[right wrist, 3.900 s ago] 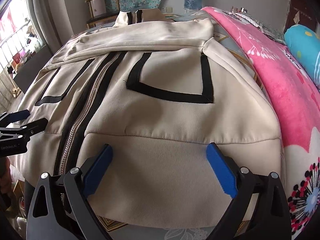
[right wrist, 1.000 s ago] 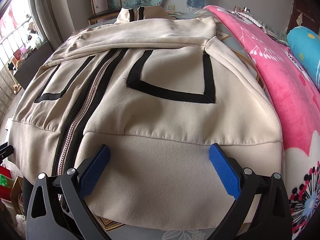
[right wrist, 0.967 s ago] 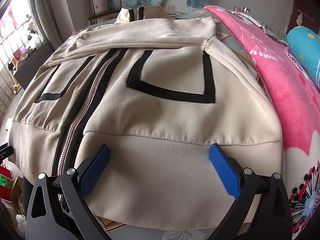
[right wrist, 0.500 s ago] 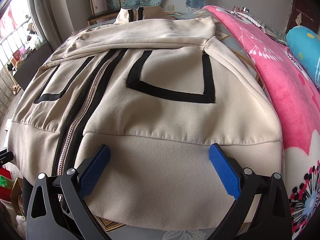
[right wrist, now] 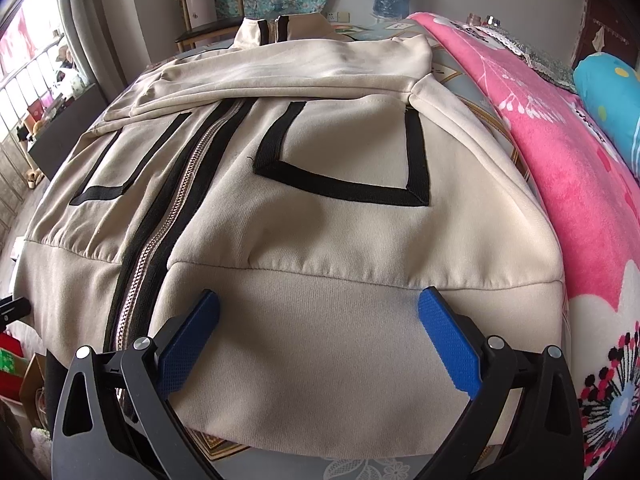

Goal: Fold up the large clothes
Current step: 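Grasp the jacket hem with the left gripper and lift it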

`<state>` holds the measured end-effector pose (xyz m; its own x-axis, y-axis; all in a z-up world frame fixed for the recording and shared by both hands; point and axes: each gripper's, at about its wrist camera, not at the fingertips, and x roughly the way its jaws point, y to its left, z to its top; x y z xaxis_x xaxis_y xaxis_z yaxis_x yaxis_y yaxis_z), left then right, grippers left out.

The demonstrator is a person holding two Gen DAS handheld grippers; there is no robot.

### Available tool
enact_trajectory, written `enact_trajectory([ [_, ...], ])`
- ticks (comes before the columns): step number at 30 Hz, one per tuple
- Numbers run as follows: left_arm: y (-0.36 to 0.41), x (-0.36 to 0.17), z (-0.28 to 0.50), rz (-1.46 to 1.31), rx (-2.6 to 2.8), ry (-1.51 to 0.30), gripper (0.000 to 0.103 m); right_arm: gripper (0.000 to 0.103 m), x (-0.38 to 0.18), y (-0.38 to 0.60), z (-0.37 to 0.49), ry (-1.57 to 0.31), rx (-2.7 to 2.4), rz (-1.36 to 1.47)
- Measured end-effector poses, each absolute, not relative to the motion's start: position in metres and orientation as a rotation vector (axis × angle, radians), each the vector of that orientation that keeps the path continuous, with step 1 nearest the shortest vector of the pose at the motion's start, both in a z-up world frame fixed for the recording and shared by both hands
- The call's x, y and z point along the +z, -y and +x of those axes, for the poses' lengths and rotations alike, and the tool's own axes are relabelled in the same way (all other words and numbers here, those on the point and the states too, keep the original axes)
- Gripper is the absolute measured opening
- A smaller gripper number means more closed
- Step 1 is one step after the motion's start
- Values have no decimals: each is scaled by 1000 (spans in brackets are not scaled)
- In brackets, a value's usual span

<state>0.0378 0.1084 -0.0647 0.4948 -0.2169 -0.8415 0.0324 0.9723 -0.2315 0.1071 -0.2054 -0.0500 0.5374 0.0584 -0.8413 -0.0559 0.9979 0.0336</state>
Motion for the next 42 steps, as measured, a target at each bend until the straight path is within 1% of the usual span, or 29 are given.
enact_trajectory([
  [3,-109,-63,38,-178,-149,-1043,18,97,-48,213,97,-996,66,23],
  [9,-106,-62,38,-132,-152,-1045,18,96,-35,254,68,-960,-37,84],
  [17,-105,-62,36,-105,-154,-1045,18,83,-33,307,47,-966,-176,142],
  [25,-104,-61,35,-94,-150,-1044,18,70,-43,322,33,-1001,-197,194],
  [28,-103,-60,35,-88,-147,-1045,18,62,-42,322,27,-1007,-198,191],
  [30,-103,-60,35,-83,-144,-1045,18,51,-41,322,23,-1016,-191,195],
  [31,-102,-60,35,-81,-142,-1043,18,48,-41,320,21,-1025,-179,195],
  [33,-102,-60,34,-75,-137,-1044,18,36,-41,316,18,-1036,-169,180],
  [34,-101,-61,34,-74,-136,-1044,18,33,-41,313,17,-1044,-166,167],
  [36,-101,-61,34,-73,-137,-1044,18,20,-42,310,15,-1050,-161,153],
  [39,-101,-61,34,-73,-137,-1043,18,20,-40,310,13,-1044,-167,171],
  [42,-101,-60,33,-74,-142,-1040,18,20,-38,319,15,-1034,-161,252],
])
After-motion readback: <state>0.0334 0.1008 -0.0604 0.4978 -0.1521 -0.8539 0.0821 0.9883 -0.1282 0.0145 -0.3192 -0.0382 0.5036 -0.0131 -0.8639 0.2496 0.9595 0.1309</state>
